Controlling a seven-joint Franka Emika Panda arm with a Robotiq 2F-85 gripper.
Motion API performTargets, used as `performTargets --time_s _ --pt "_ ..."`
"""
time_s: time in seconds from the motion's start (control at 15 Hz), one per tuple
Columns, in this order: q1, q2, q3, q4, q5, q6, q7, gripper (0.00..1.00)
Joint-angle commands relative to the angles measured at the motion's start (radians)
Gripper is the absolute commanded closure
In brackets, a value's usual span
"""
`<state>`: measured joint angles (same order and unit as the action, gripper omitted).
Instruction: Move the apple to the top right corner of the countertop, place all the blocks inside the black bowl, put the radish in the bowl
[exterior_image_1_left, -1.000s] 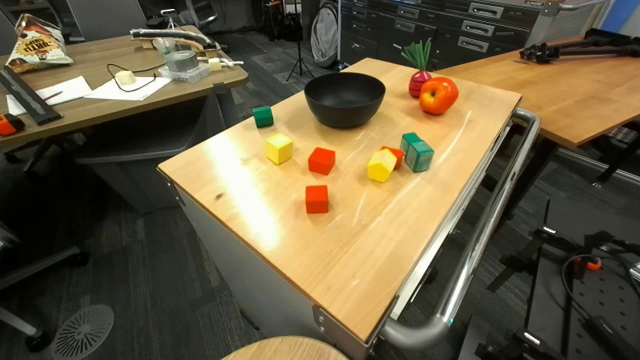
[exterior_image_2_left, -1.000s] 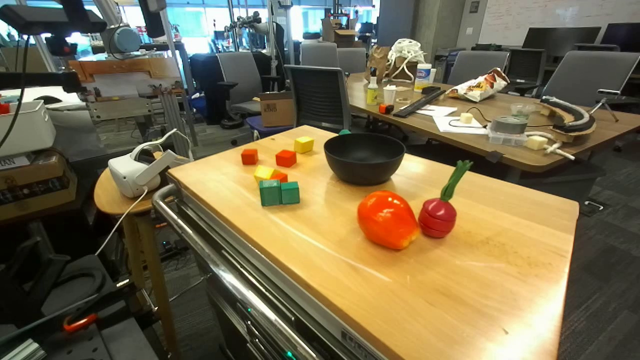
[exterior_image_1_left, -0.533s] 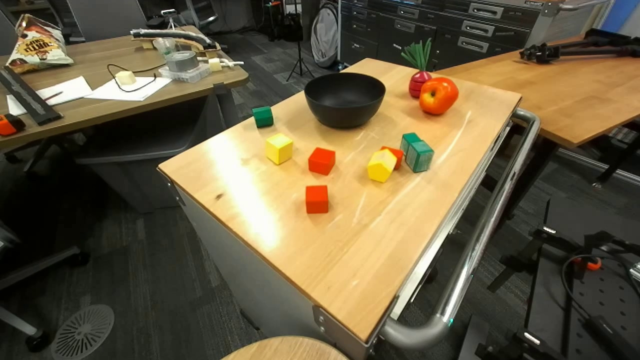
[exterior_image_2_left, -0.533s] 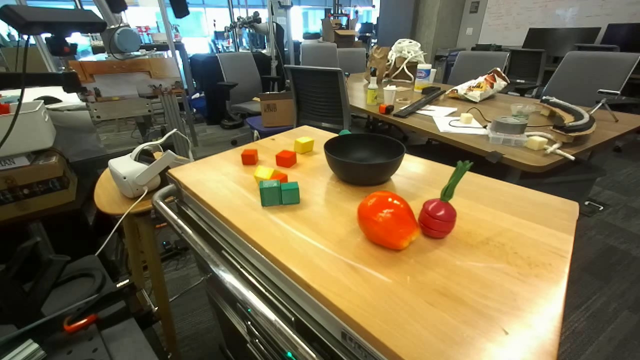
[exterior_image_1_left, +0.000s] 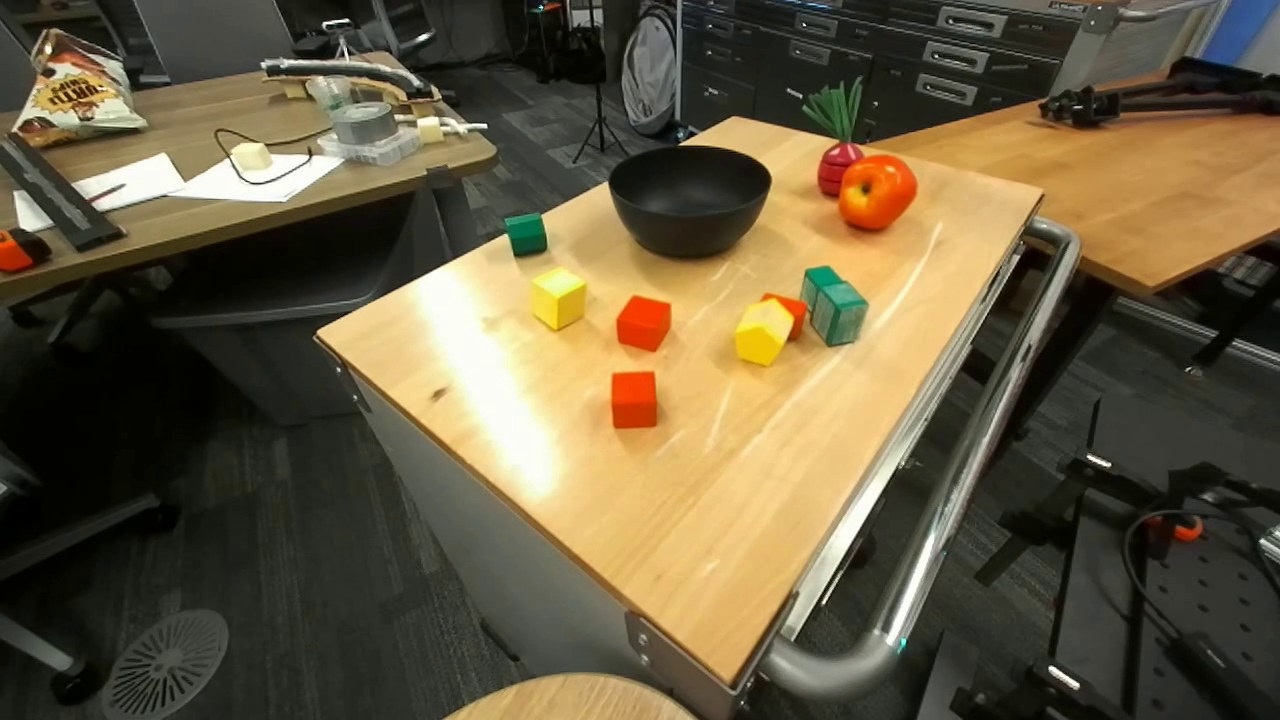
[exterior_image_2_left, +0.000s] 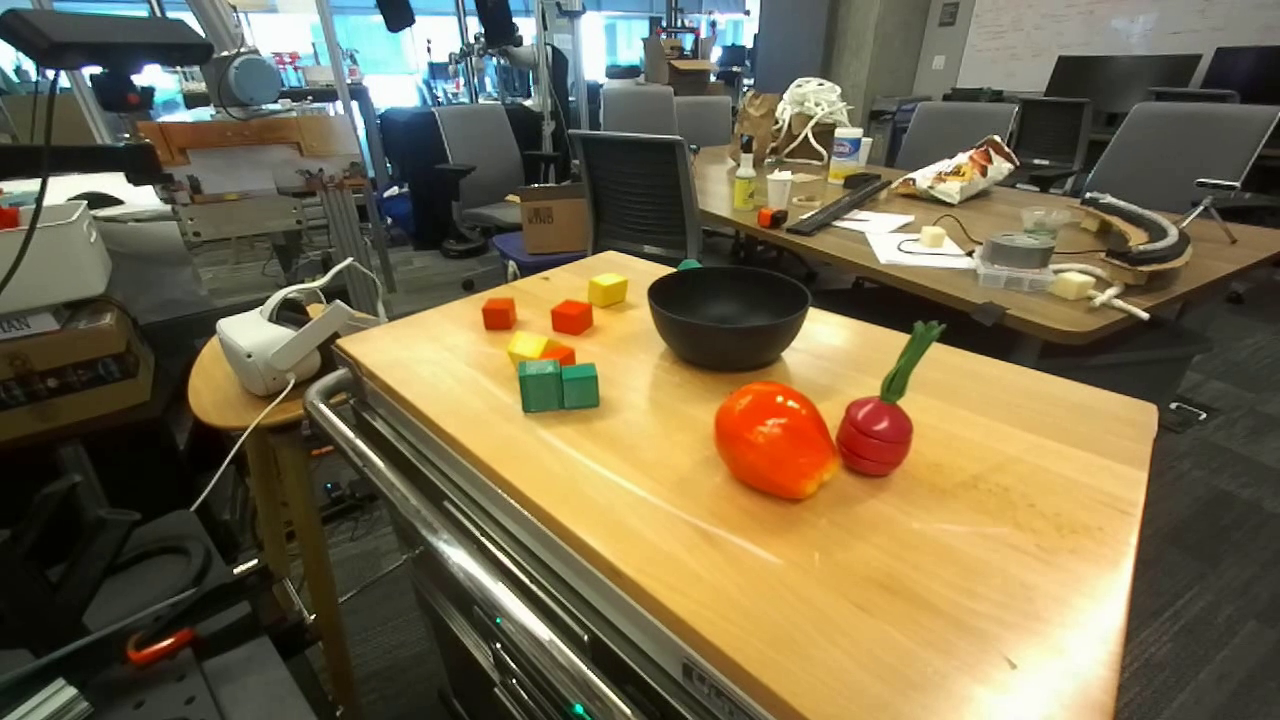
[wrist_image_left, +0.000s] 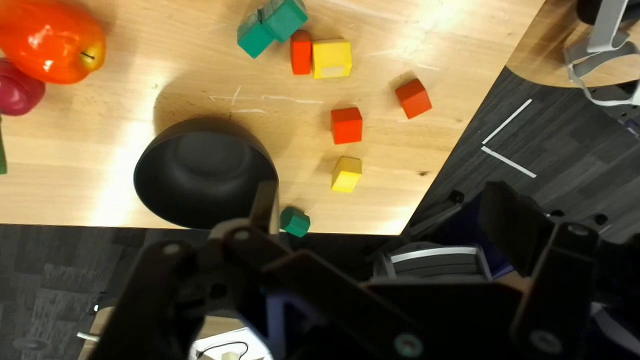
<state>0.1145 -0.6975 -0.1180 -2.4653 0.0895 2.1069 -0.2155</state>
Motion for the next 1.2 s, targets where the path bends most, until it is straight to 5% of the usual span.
performTargets --time_s 0.0,0.2,0.53,1.13 --pt "-0.015 0.003 0.013 0.003 0.011 -0.003 -0.005 0.0" --pt "-0.044 0.089 0.035 0.072 -0.028 0.01 0.036 0.0" --pt "-0.156 0.252 -0.02 0.137 -0.087 0.097 0.064 0.0" --pt "-0.239 0.558 -0.08 0.124 -0.079 0.314 0.043 0.0"
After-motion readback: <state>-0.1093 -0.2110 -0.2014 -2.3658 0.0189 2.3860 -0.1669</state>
